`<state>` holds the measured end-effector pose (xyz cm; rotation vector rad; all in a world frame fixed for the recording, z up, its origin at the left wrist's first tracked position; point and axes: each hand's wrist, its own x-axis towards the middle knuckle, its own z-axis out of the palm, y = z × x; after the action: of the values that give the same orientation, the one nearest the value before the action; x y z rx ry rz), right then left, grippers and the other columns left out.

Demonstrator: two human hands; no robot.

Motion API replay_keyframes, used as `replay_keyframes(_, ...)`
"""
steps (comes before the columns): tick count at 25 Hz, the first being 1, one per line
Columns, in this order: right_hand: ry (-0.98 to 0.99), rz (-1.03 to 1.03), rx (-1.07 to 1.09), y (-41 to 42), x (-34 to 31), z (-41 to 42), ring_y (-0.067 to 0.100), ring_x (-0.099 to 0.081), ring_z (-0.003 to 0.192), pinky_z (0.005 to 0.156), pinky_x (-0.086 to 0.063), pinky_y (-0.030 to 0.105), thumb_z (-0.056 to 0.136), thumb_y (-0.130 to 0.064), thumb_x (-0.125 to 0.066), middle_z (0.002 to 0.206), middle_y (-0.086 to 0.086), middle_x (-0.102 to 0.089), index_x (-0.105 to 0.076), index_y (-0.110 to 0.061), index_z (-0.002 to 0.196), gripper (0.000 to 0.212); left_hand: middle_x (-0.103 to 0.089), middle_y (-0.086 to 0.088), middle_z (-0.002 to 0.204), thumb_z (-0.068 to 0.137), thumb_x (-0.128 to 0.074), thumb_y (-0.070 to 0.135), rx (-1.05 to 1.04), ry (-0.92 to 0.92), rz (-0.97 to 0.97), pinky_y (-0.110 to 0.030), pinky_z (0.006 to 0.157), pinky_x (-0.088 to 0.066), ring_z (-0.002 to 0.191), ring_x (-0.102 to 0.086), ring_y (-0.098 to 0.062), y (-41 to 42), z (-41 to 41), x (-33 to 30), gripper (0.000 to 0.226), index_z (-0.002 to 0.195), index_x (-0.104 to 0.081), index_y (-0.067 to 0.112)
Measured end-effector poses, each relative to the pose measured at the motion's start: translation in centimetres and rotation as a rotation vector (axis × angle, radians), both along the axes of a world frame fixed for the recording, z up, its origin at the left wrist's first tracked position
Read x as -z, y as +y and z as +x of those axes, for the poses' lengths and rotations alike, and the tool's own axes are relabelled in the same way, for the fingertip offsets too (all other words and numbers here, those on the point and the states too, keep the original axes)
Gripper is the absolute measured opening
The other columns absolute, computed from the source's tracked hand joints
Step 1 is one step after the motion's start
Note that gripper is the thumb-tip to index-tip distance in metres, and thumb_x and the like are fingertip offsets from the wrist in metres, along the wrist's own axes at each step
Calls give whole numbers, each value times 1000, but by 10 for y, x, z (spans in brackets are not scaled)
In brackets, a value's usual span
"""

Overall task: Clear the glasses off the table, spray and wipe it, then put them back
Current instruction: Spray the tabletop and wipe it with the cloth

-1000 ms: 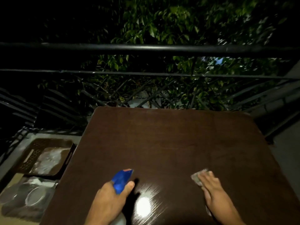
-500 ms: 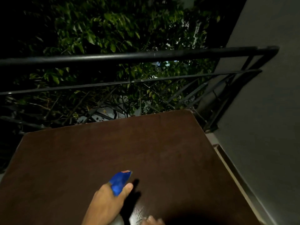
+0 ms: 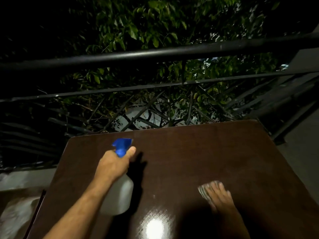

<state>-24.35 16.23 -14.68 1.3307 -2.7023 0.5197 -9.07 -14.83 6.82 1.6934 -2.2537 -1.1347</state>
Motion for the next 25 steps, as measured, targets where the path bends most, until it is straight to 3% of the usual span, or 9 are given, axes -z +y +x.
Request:
replay_keyframes(2, -65, -49, 14, -62, -29, -29, 6, 7, 147, 111, -30, 39, 95, -20, -30, 162, -2, -20, -22, -29, 153, 59, -60, -3, 57, 84, -61, 63, 2, 4, 2, -29, 53, -38, 54, -56, -21, -20, 2, 8, 56, 65, -60, 11)
replay_keyframes(4, -235, -50, 92, -130, -59, -57, 14, -4, 149, 118, -4, 32, 97, -13, -37, 159, 4, -28, -36, -21, 149, 52, -61, -2, 54, 83, -60, 64, 15, -1, -8, -28, 52, -38, 52, -58, -21, -31, 7, 14, 58, 64, -62, 9)
replay_keyframes(5, -218, -46, 164, -161, -59, -71, 19, -9, 150, 119, -2, 33, 98, -11, -41, 159, 6, -28, -38, -17, 149, 51, -62, -2, 53, 83, -60, 64, 19, -3, -13, -28, 52, -38, 52, -58, -21, -37, 10, 19, 59, 63, -63, 9)
replay_keyframes(8, -246, -68, 178, -258, -66, -64, 28, -26, 144, 118, -10, 36, 88, -7, -60, 154, 9, -36, -50, -18, 140, 54, -65, -5, 55, 83, -61, 63, 23, 2, -7, -29, 53, -39, 54, -61, -23, -55, 22, 31, 60, 63, -62, 6)
replay_keyframes(14, -295, 40, -453, -350, -63, 52, 21, -12, 149, 121, 0, 36, 86, -3, -57, 158, 4, -29, -44, -19, 145, 63, -68, -13, 63, 82, -67, 57, -26, -12, 24, -32, 56, -42, 64, -65, -31, -81, 43, 44, 54, 65, -65, 5)
replay_keyframes(18, -105, 75, -248, -328, -55, -20, 17, -23, 142, 117, -17, 37, 67, -18, -81, 153, -5, -34, -45, -33, 143, 85, -68, -10, 60, 82, -65, 59, -35, -6, 39, -32, 56, -43, 62, -65, -28, -86, 48, 44, 57, 64, -66, 5)
replay_keyframes(21, -187, 24, 203, -313, -50, -55, 22, -18, 147, 121, -12, 41, 89, -14, -60, 157, 3, -31, -41, -25, 145, 61, -68, -9, 59, 82, -65, 60, -35, 0, 59, -32, 56, -44, 60, -66, -27, -89, 52, 43, 59, 65, -66, 3)
replay_keyframes(23, -76, -72, 148, -332, -65, -33, 23, -30, 140, 117, -25, 43, 85, -7, -54, 148, 4, -43, -50, -32, 131, 53, -69, -10, 59, 82, -65, 60, -11, 5, 66, -32, 57, -45, 60, -66, -27, -91, 57, 38, 59, 65, -66, 3)
replay_keyframes(25, -74, -41, -99, -348, -73, 16, 20, -42, 126, 109, -34, 39, 74, -6, -58, 135, 0, -53, -58, -34, 117, 51, -68, -11, 59, 82, -66, 58, -13, 17, 28, -32, 57, -44, 61, -65, -29, -93, 57, 34, 59, 64, -65, 2)
